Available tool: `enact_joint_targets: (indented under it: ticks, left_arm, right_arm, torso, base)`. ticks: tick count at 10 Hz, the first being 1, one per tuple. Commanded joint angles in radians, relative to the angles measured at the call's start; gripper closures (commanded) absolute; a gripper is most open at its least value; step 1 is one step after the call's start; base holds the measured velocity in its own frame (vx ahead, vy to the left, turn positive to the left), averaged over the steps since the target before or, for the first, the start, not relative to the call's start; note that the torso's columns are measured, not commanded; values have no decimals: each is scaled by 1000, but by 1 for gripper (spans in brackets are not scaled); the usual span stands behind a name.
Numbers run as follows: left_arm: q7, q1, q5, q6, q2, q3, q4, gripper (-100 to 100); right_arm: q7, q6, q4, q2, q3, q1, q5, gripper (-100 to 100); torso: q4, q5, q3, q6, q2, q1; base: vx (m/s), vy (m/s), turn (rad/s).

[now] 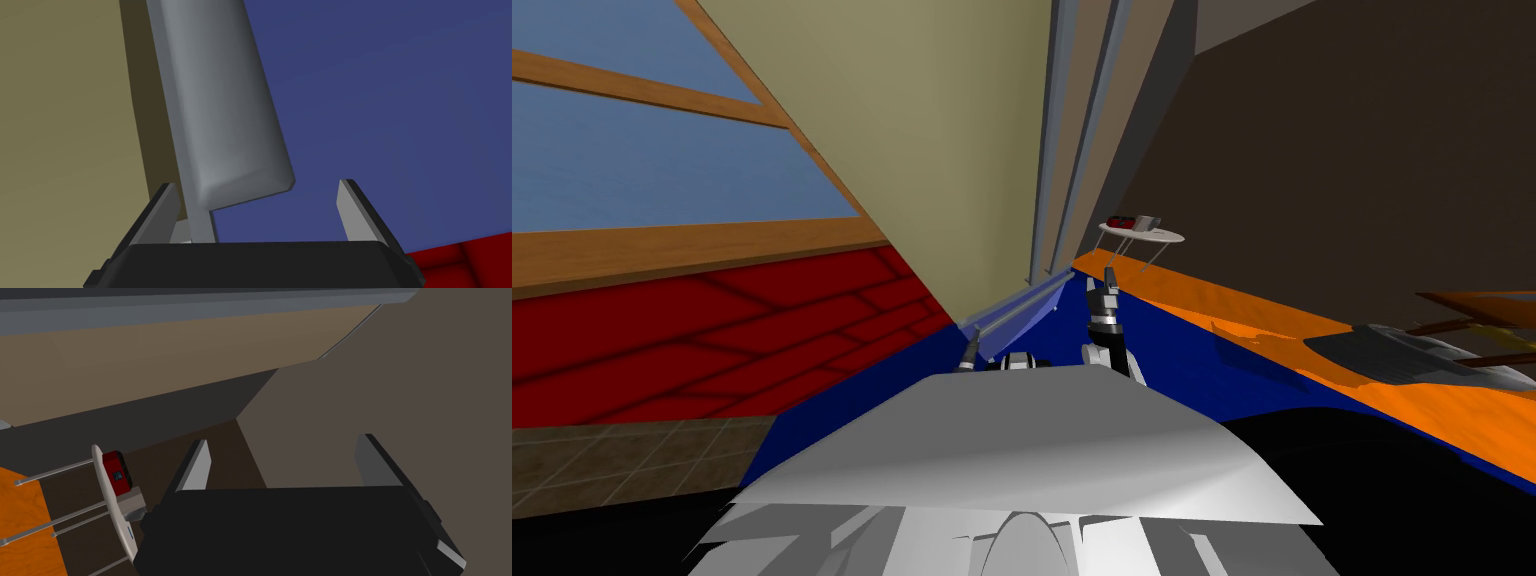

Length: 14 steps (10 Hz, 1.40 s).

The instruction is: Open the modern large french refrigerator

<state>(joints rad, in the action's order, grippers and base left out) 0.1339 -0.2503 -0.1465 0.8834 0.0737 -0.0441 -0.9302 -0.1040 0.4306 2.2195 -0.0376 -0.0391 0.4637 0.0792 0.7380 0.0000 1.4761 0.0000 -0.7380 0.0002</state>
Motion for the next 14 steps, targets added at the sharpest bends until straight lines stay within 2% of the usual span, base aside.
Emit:
enact_joint_targets:
  ticks: [1,2,3,4,5,10,12,14]
  left_arm:
    - [7,10,-3,14,-48,-1,44,-100]
    - [6,10,-2,11,-38,0,36,-100]
    - [-4,32,5,-20,-30,8,26,-100]
    - [0,19,2,-3,-32,4,28,-100]
    - [-2,21,2,-7,-31,4,27,100]
    - [1,2,-8,-38,-42,-9,-20,100]
    - [1,1,-10,-35,-46,-12,-19,100]
    - [4,-6,-13,-38,-49,-15,-25,100]
  right_arm:
    - [0,0,0,0,0,0,0,0]
    - [0,0,0,0,0,0,0,0]
    - [0,0,0,0,0,0,0,0]
    - [0,0,0,0,0,0,0,0]
    - [0,0,0,0,0,0,0,0]
    - [0,0,0,0,0,0,0,0]
    - [0,0,0,0,0,0,0,0]
    - [0,0,0,0,0,0,0,0]
  torso:
    - [0,0,0,0,0,0]
    - [0,0,0,0,0,0]
    - [0,0,0,0,0,0]
    - [0,0,1,0,2,-1]
    - [0,0,0,0,0,-1]
    - [-2,1,0,1,1,-2]
    - [-1,0,3,-1,5,4]
    - [-2,1,-1,-1,0,0]
  base:
    - [19,13,-5]
    - [9,5,-2]
    - [53,-20,-54]
    - [35,-12,-14]
    - [4,-1,11]
    - [-134,-93,17]
    - [-95,-50,1]
    - [-135,-101,21]
